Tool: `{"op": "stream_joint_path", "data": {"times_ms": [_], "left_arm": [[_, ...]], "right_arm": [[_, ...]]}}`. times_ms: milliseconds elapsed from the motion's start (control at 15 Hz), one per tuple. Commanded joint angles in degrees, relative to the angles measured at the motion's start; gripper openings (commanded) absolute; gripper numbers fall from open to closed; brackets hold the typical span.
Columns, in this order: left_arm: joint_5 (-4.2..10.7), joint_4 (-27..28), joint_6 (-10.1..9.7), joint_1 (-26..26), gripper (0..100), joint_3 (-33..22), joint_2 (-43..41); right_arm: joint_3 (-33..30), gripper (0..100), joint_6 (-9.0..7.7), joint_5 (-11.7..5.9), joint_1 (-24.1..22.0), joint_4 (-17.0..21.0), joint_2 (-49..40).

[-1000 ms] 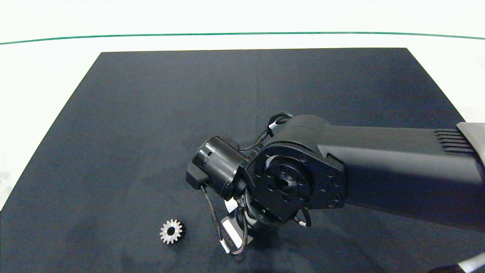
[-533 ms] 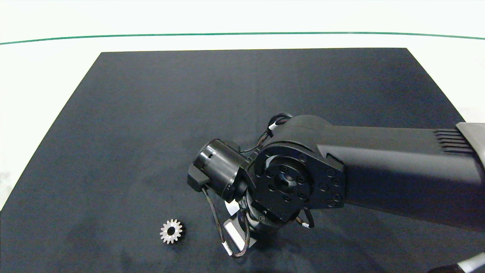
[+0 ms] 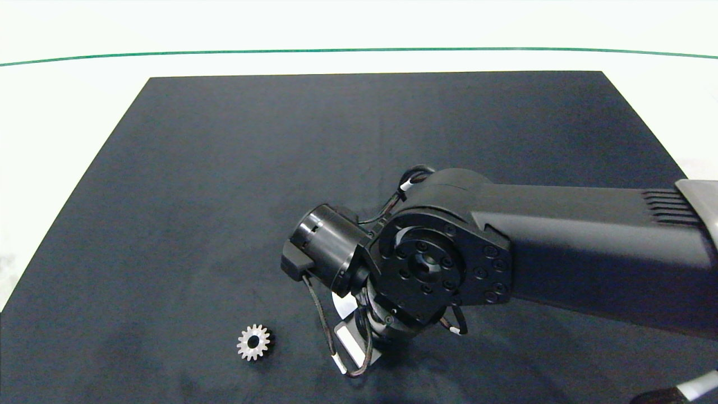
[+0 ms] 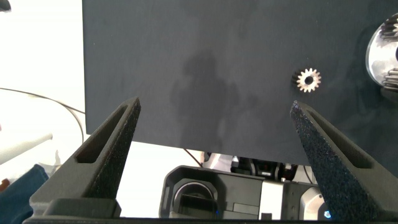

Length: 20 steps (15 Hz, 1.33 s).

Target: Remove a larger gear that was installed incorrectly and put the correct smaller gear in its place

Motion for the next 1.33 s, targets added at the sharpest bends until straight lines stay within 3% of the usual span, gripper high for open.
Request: {"op": "stream_joint_path", "data": {"times_ms": [67,1067,1333], "left_arm": [[0.08,0.4,-0.05,0.02,100,-0.01,0.05],[0.08,0.32,-0.05,0.02,100,-0.01,-0.04],[0.08,0.32,-0.05,0.02,100,-0.01,-0.04]], "right_arm": [[0.01,46,0.1,-0.21,-0.19,0.35,0.05],[0.01,16,0.18,-1.0,-0.19,0.08,0.49],[0.01,13,0.36,-2.85,-0.28,0.08,1.63]]}}
